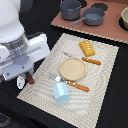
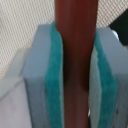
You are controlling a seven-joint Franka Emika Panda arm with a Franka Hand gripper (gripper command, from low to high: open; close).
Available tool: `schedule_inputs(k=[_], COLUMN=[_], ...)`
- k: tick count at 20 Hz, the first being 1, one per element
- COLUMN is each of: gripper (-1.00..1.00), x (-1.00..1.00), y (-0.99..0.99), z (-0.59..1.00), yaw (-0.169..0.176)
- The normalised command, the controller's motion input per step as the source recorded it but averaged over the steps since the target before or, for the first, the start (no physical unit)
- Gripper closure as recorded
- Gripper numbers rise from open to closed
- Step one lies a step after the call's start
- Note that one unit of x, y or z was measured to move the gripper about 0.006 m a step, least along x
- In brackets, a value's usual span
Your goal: Interact with the objects in diverse but meaningful ways.
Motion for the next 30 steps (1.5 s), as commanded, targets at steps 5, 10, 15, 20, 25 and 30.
schedule_inputs(k=[5, 10, 15, 20, 25, 30], gripper=[1.0, 1.0, 1.0, 1.0, -1.0, -1.0], x=[0.56, 0.32, 0.23, 0.31, 0.31, 0.32], y=[-0.36, -0.33, -0.24, -0.17, -0.16, -0.16], z=[0.04, -0.13, -0.17, -0.04, -0.01, 0.0], yaw=[-0.063, -0.058, -0.045, -0.042, -0.042, -0.042])
